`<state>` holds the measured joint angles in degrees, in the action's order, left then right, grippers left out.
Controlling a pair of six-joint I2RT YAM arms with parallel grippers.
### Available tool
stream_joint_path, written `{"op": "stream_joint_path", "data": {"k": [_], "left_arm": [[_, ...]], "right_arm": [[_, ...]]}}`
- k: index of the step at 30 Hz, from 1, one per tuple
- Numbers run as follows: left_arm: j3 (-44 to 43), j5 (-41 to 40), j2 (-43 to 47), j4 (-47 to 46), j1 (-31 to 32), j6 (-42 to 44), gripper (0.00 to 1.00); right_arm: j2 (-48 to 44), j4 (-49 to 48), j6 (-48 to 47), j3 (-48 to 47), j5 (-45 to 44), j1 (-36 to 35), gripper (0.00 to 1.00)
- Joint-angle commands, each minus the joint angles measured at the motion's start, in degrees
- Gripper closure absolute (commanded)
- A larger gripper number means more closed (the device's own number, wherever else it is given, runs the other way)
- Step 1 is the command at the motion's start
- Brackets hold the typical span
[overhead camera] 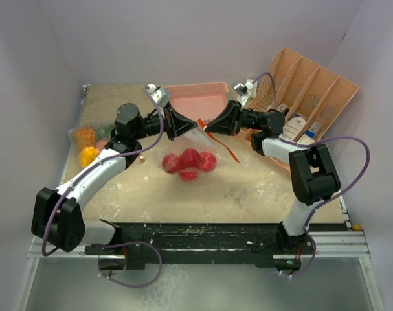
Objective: Open the zip-top bag and remove the fake food
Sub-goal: Unzip the zipper food storage bag at the center of the board.
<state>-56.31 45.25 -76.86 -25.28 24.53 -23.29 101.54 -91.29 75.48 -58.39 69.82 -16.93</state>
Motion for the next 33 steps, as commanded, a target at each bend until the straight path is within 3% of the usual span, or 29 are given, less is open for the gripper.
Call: {"op": "stream_joint_path", "data": {"k": [1,21,33], "left_arm": [[-1.1,-1.9,3.4,-8.2,-2.3,-3.9,1.00],[-0.3,-8.0,5.4,-12.2,-17.7,-17.3,1.00],[2.9,-12.1,6.0,-13.4,-22.3,-21.8,1.00]], "right_arm": [[-0.3,-13.4,-1.8,0.2,0.4,0.3,1.00],[-5.9,-13.1,-5.2,13.8,1.2,2.7,1.00],[-10.1,-9.1,-9.8,19.9,1.2,3.2,1.00]]}}
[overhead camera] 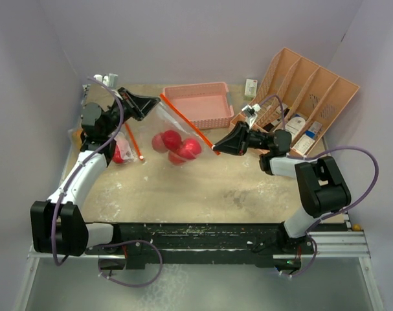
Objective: Open the zip-top bag and remove the fake food
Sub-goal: Unzip the zipper food storage bag at the center of the board.
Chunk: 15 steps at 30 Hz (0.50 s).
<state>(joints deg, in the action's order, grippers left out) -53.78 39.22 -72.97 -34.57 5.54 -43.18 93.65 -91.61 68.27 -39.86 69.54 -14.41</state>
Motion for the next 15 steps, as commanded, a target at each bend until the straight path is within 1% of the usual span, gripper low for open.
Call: {"op": "stream_joint_path", "data": {"k": [1,4,7,11,13,15], "left_arm": [[0.3,-6.1,2.2,-3.6,-4.2,-2.0,1.00],[0.6,-5.6,1.9,-3.5,-5.5,-3.3,1.00],[1.5,-4.1,0.8,-5.6,-5.8,-4.8,1.00],[4.2,0.7,-3.2,-14.7,-5.3,-8.7,1.00],[6.2,1.9,-5.5,-19.3,-4.3,-9.5,1.00],[7.9,2.8,-7.4,-22.0,-3.0,-9.6,1.00]], "right_arm": [[-2.6,-8.6,-2.7,1.8,1.5,0.8,1.00],[-3.6,-7.8,-4.0,3.6,1.1,0.8,1.00],[-4.6,-6.5,-5.8,5.9,-0.2,0.8,1.00],[-5.8,-2.8,-9.2,7.7,-1.6,0.8,1.00],[-6.4,-0.3,-11.2,8.0,-2.6,0.8,1.00],[-6.9,1.5,-12.6,8.0,-3.8,0.7,1.00]]}}
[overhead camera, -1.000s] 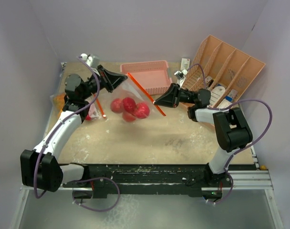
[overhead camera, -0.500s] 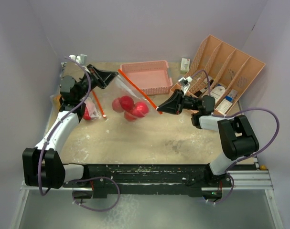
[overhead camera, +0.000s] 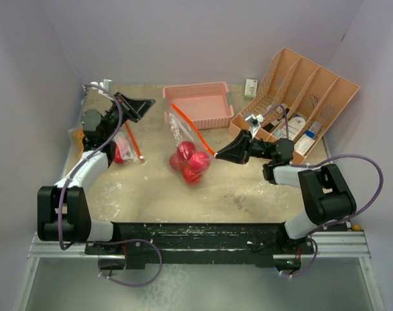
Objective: Open the zip-top bag and remove the fake food
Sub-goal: Unzip the zipper food storage bag at the center of the board.
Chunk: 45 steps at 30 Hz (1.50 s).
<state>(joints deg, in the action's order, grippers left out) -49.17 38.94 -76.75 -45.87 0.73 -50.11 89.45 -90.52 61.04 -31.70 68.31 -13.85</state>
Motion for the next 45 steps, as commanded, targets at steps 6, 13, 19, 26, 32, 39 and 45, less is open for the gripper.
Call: {"op": "stream_joint_path", "data": {"k": [6,13,19,26,32,39,45], "left_arm": [[5.9,4.8,-6.7,-13.9,6.5,-1.0,1.00],[11.0,-3.2,-4.4,-15.7,15.5,-2.2,0.67],[14.9,-16.4,5.8,-2.8,20.2,1.9,0.10],[16.6,-19.8,6.6,1.1,21.1,1.8,0.04],[16.5,-19.6,2.5,-0.7,21.6,0.2,0.12],[15.3,-20.5,-0.2,-1.6,21.8,-0.1,0.21],[12.3,-18.6,-2.5,-1.7,21.9,-0.8,0.30]], "right_arm": [[-5.9,4.7,-7.8,-0.2,-4.5,0.1,1.00],[-12.5,18.7,-18.0,1.6,-10.0,-1.3,0.98],[-19.8,42.4,-34.1,1.1,-21.8,-8.4,0.97],[-25.8,56.6,-43.8,-1.8,-32.1,-13.4,0.88],[-25.6,64.9,-48.2,-4.8,-33.9,-13.6,0.79],[-25.3,67.8,-49.7,-5.7,-37.0,-15.7,0.92],[-26.0,71.8,-51.1,-7.4,-41.1,-19.6,1.00]]}}
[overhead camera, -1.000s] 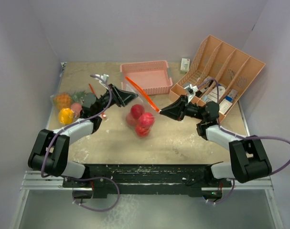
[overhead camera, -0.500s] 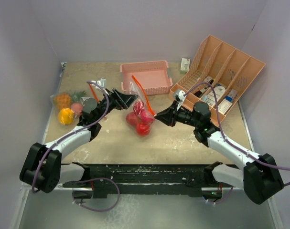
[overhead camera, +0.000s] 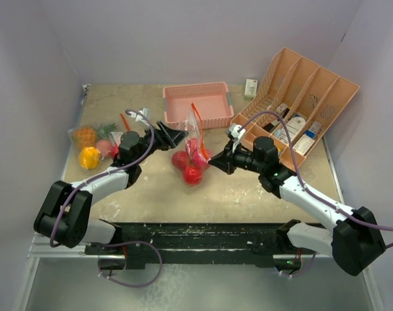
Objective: Open the zip-top bag and remove the fake food
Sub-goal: Unzip the zipper food storage bag at the center of the board, then open the zipper of the food storage bag at the center of the board.
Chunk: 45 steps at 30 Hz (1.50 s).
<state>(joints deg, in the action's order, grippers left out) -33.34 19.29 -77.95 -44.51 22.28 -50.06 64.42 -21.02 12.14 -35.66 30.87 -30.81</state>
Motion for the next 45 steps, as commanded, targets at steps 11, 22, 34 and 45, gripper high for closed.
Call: {"op": "stream_joint_path", "data": {"k": [11,22,34,45], "left_arm": [[-5.4,2.2,-4.5,-5.6,3.0,-1.9,0.39],[-14.3,3.9,-6.8,6.6,5.8,7.0,0.51],[-17.1,-1.5,-8.1,16.1,8.5,12.7,0.63],[-17.1,-2.5,-8.9,16.9,8.8,12.9,0.47]], "right_arm": [[0.9,4.6,-3.5,-5.3,-10.8,-9.4,1.00],[0.6,6.9,-4.4,-6.8,-13.1,-11.1,1.00],[-0.1,7.1,-4.7,-6.6,-14.1,-11.1,1.00],[-1.3,7.8,-4.7,-6.5,-14.4,-11.2,1.00]]}}
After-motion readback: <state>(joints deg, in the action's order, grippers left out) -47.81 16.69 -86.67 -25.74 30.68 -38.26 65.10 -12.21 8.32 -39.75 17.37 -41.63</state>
